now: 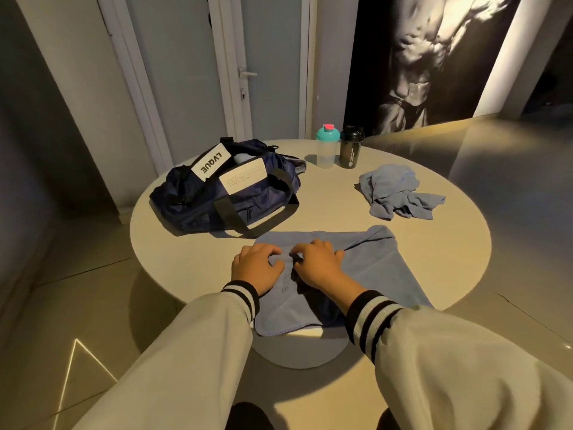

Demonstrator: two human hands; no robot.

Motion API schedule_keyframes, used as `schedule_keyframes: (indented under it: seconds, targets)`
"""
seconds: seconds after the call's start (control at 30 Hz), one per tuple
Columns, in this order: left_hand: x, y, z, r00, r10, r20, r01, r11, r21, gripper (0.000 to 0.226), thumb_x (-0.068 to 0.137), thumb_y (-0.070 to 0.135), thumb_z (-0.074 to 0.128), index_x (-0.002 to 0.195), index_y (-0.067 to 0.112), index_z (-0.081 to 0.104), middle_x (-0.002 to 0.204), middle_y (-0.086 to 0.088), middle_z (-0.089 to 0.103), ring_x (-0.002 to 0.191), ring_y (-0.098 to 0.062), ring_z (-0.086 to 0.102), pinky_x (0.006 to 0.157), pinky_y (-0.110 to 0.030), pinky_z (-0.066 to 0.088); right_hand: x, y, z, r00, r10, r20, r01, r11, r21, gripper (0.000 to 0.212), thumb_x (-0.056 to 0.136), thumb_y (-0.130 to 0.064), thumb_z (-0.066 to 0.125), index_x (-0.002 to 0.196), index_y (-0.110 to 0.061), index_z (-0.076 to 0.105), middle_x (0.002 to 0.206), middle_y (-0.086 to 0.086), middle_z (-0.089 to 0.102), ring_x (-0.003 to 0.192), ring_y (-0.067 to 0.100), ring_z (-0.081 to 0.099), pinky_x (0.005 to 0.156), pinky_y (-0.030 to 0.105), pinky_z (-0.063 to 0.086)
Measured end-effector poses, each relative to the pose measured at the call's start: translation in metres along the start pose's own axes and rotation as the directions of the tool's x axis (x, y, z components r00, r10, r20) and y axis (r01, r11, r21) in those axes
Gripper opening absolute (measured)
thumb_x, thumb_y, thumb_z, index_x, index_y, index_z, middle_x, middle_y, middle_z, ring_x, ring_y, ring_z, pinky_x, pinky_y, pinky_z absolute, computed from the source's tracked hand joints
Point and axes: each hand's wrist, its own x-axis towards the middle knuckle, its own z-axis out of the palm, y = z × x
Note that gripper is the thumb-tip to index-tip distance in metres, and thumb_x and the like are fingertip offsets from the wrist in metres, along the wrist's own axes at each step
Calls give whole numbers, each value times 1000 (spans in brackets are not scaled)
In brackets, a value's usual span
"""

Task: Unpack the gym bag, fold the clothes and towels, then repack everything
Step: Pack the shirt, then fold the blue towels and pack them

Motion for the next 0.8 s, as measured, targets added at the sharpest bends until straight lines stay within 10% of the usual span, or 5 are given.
schedule_keyframes:
  seconds: [0.37, 0.63, 0.8]
  targets:
    - [7, -16, 19, 984, 35, -173, -69, 978, -197, 66, 96, 31, 63, 151, 29, 28, 142, -3, 53, 125, -26, 53, 105, -46, 43, 45, -22, 9, 938, -91, -336, 188, 945, 269, 27, 102, -20, 43, 126, -19, 53, 111, 8, 70, 99, 31, 63, 90, 42, 43]
    - [10, -19, 13, 989, 50, -138, -81, 970, -227, 28, 87, 22, 67, 103, 38, 51, 112, 7, 60, 104, -21, 57, 94, -42, 48, 18, -5, 33, 902, -218, -372, 258, 964, 59, 27, 90, -28, 61, 116, -23, 57, 113, 7, 52, 106, 28, 49, 82, 38, 38]
    - [7, -16, 10, 1000, -14, -17, 11, 980, -201, 57, 93, 29, 63, 148, 28, 46, 152, 3, 45, 136, -22, 43, 116, -42, 32, -2, 15, 34, 963, -219, -155, 216, 976, -38, 37, 99, -53, 42, 126, -30, 53, 124, 2, 49, 118, 26, 44, 97, 39, 36]
